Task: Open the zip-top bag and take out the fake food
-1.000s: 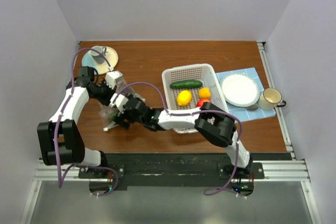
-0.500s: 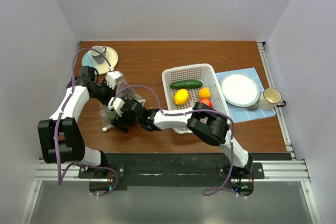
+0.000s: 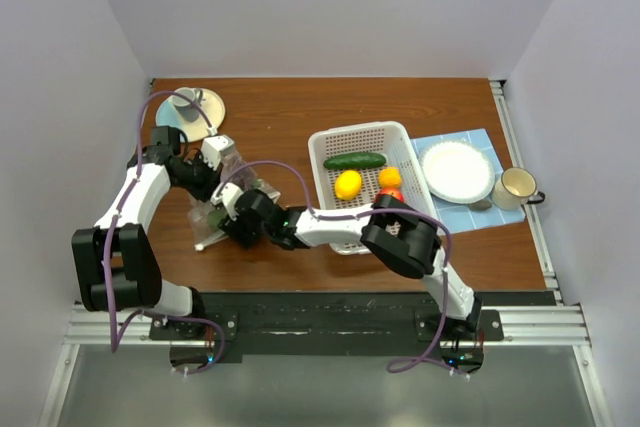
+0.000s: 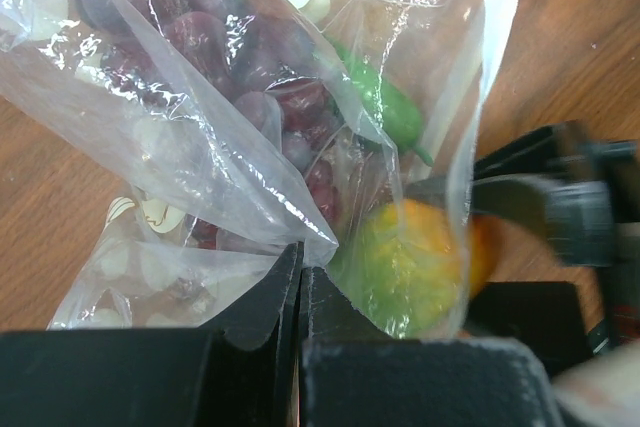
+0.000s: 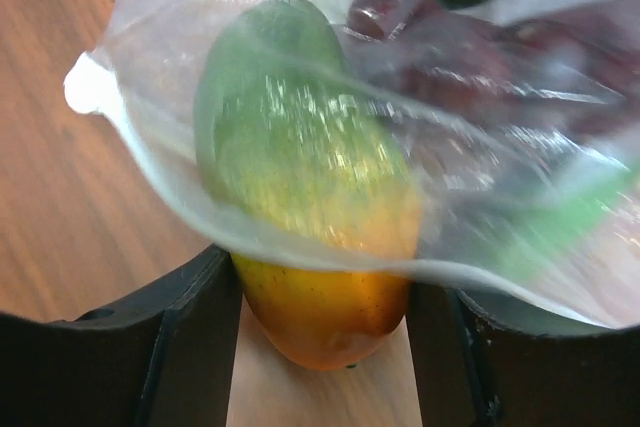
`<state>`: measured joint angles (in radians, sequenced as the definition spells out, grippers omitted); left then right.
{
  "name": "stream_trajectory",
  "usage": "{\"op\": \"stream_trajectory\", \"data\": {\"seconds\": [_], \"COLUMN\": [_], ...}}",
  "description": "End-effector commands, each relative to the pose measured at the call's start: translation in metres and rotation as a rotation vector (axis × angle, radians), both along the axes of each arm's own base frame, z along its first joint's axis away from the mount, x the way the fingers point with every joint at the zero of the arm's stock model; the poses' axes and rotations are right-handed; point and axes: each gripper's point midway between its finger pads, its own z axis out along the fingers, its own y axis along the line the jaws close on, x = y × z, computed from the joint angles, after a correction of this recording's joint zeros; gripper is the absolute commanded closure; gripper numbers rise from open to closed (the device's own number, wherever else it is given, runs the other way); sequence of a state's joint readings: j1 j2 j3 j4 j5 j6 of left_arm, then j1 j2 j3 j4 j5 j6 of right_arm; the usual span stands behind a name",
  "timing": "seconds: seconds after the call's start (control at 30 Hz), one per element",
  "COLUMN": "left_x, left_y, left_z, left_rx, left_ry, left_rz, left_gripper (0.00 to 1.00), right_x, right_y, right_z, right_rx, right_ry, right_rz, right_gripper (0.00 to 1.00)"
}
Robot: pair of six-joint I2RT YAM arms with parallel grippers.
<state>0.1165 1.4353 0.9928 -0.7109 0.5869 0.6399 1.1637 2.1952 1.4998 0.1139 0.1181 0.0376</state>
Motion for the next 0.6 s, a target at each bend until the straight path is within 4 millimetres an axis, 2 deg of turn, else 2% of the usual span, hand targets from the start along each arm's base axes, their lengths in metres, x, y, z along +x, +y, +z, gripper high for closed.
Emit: {"op": "stream_trajectory", "data": {"seconds": [0.0,0.13,0.17,0.2,0.23,0.27,0.33,0.37,0.4,0.43,0.47,0.5,0.53,0.57], "left_x": [0.005,0.007,0.008,0.009,0.010,0.010,0.011,0.012,0.012,0.012,0.012,0.012,0.013,0.012], "left_y": [-0.002,-0.001,-0.001,-0.001,-0.001,-0.001,-0.001,-0.001,-0.001,-0.001,-0.002,-0.002,-0.003,-0.003], "left_z": [0.006,0.006,0.005,0.005,0.004,0.004,0.004,0.006,0.006,0.005,0.006,0.007,0.008,0.008], "left_rx": [-0.005,-0.001,-0.002,-0.002,-0.005,-0.006,-0.007,-0.010,-0.010,-0.010,-0.013,-0.014,-0.017,-0.018], "left_ry": [-0.042,-0.049,-0.046,-0.047,-0.043,-0.040,-0.043,-0.046,-0.047,-0.046,-0.046,-0.046,-0.049,-0.045], "left_rz": [-0.015,-0.010,-0.009,-0.006,-0.004,-0.005,-0.006,-0.005,-0.004,-0.004,-0.003,-0.003,-0.006,-0.004], "left_gripper": [1.00,1.00,1.00,1.00,1.00,1.00,1.00,1.00,1.00,1.00,1.00,1.00,1.00,1.00], "right_x": [0.003,-0.009,-0.012,-0.016,-0.018,-0.019,-0.019,-0.019,-0.010,-0.005,-0.001,0.018,0.023,0.029], "right_y": [-0.009,-0.044,-0.059,-0.071,-0.081,-0.102,-0.130,-0.149,-0.165,-0.183,-0.200,-0.228,-0.247,-0.263], "right_z": [0.091,0.104,0.093,0.107,0.108,0.098,0.114,0.106,0.110,0.130,0.127,0.138,0.149,0.149], "right_rx": [0.141,0.114,0.084,0.095,0.090,0.050,0.050,0.029,0.031,0.065,0.064,0.069,0.091,0.103], "right_ry": [-0.064,-0.039,-0.024,-0.028,-0.028,-0.028,-0.047,-0.045,-0.065,-0.086,-0.083,-0.136,-0.150,-0.155], "right_rz": [-0.034,-0.069,-0.095,-0.111,-0.126,-0.170,-0.237,-0.276,-0.339,-0.393,-0.459,-0.597,-0.665,-0.731], "right_gripper": [0.68,0.68,0.68,0.69,0.69,0.69,0.69,0.69,0.69,0.69,0.69,0.68,0.68,0.68]}}
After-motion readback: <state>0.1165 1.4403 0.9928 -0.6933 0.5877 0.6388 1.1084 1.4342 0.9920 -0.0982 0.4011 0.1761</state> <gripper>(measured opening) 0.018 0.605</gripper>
